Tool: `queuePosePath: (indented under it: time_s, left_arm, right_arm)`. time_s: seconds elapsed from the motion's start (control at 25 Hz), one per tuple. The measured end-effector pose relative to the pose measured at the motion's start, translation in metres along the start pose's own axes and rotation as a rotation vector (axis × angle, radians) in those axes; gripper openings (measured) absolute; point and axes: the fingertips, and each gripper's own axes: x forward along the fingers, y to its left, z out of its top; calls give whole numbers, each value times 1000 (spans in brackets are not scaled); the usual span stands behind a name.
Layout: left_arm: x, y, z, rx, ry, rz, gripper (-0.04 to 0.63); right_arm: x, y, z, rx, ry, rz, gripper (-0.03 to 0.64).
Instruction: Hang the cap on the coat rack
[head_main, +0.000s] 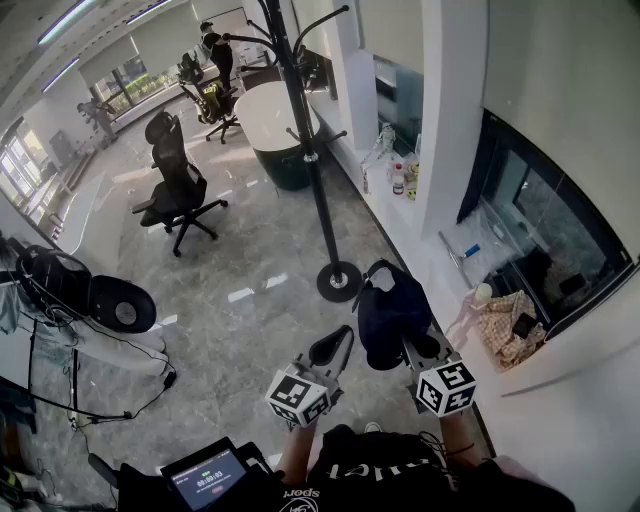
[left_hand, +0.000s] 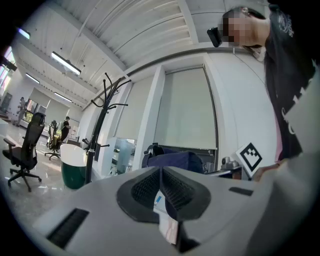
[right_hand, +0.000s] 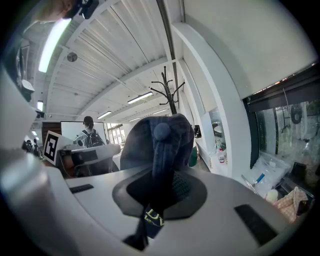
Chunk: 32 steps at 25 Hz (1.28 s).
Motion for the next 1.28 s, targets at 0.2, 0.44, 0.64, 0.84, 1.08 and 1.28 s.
queuePosePath:
  time_s: [0.2, 0.44, 0.64, 0.84, 1.08, 1.28]
  left_arm:
    - [13, 4, -10, -8, 23, 4, 5]
    - [31, 23, -11, -12, 31, 10, 5]
    - [49, 56, -8, -12, 20, 1, 5]
    - [68, 101, 2, -14, 13, -19, 5]
    - [96, 165, 22, -12, 5, -50, 5]
    - [115, 213, 29, -13, 0, -92, 5]
  right_arm:
    - [6, -15, -1, 16, 0, 0, 34]
    - [23, -32, -4, 29, 15, -4, 34]
    - [52, -48, 2, 28, 17, -34, 34]
    - [95, -54, 19, 21, 15, -53, 34]
    - [163, -55, 47, 6, -5, -68, 34]
    - [210, -64, 61, 11, -10, -108, 34]
